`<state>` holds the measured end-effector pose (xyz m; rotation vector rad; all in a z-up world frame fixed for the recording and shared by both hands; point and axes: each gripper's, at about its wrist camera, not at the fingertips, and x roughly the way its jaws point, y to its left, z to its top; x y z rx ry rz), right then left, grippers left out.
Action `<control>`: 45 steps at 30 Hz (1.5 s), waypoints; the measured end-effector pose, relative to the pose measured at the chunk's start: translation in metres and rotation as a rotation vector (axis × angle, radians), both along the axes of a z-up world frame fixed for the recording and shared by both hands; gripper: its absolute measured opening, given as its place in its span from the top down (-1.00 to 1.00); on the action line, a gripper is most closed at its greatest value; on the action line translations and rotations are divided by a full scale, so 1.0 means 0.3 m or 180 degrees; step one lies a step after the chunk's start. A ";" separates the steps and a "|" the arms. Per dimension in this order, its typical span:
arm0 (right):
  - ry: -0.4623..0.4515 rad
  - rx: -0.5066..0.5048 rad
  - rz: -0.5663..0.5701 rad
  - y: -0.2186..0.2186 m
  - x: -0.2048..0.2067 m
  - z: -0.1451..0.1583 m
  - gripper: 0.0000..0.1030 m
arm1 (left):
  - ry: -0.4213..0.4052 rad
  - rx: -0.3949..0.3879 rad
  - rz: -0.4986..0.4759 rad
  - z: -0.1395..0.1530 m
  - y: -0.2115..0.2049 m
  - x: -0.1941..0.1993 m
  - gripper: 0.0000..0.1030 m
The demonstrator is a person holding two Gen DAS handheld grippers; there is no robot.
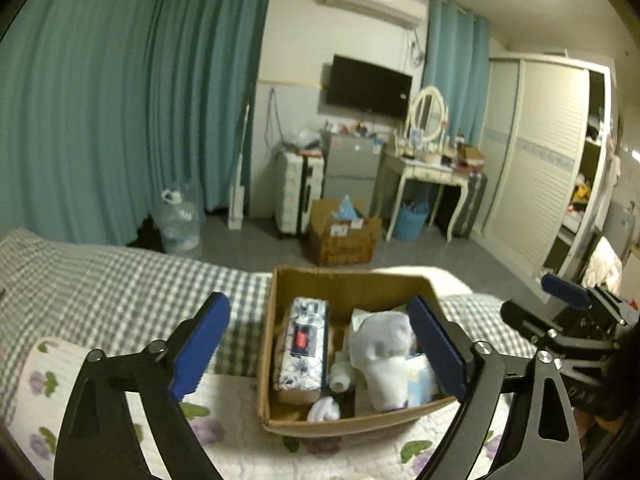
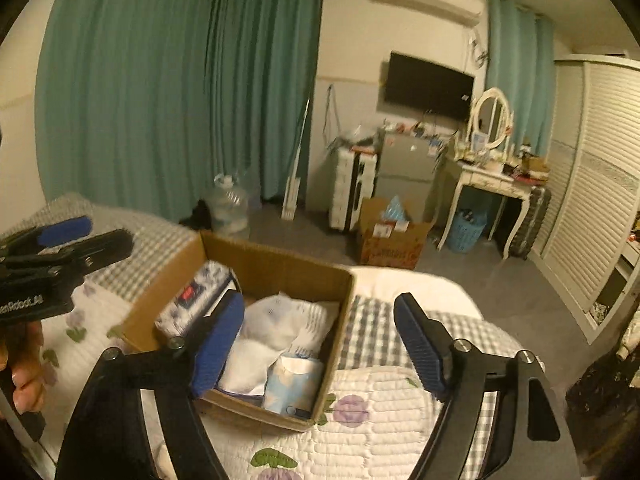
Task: Organize soft objects
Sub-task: 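Move both grippers back toward the last white cloth items on the quilt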
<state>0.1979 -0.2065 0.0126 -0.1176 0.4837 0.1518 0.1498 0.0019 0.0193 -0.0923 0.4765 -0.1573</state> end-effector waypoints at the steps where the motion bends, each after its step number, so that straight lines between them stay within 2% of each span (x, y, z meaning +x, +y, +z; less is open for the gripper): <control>1: -0.0053 0.0013 -0.0024 -0.006 -0.023 0.022 -0.58 | -0.0044 -0.0001 -0.0001 0.020 0.001 -0.023 -0.83; 3: -0.0133 0.0047 -0.0030 -0.015 -0.066 0.062 -0.63 | -0.0120 0.0004 0.0005 0.055 0.002 -0.067 -0.84; 6: -0.0259 0.0090 -0.0027 -0.024 -0.146 0.122 -0.85 | -0.0215 -0.0027 0.0014 0.102 0.006 -0.135 -0.85; 10: -0.0396 0.0027 -0.0071 -0.009 -0.245 0.181 -1.00 | -0.0384 -0.0018 0.0111 0.158 0.015 -0.226 -0.88; 17: -0.0576 0.0082 -0.0021 0.001 -0.371 0.253 -1.00 | -0.0522 0.0057 0.0225 0.199 0.032 -0.321 -0.89; 22: -0.0599 0.0089 0.0002 0.019 -0.425 0.266 -1.00 | -0.0587 0.0248 0.0420 0.183 0.039 -0.365 -0.89; 25: -0.0617 0.0050 -0.0042 0.027 -0.457 0.265 -1.00 | -0.0474 0.0162 0.0476 0.167 0.046 -0.368 -0.89; 32: -0.0486 0.0120 -0.0102 0.022 -0.471 0.235 -1.00 | -0.0182 0.0093 0.0388 0.112 0.056 -0.363 -0.89; 37: -0.0234 0.0053 -0.0066 0.027 -0.448 0.153 -1.00 | 0.0023 0.0125 0.0307 0.044 0.038 -0.358 -0.89; 45: 0.0240 0.0228 0.0055 -0.013 -0.378 -0.020 -1.00 | 0.0312 0.0255 0.0129 -0.079 -0.021 -0.315 -0.89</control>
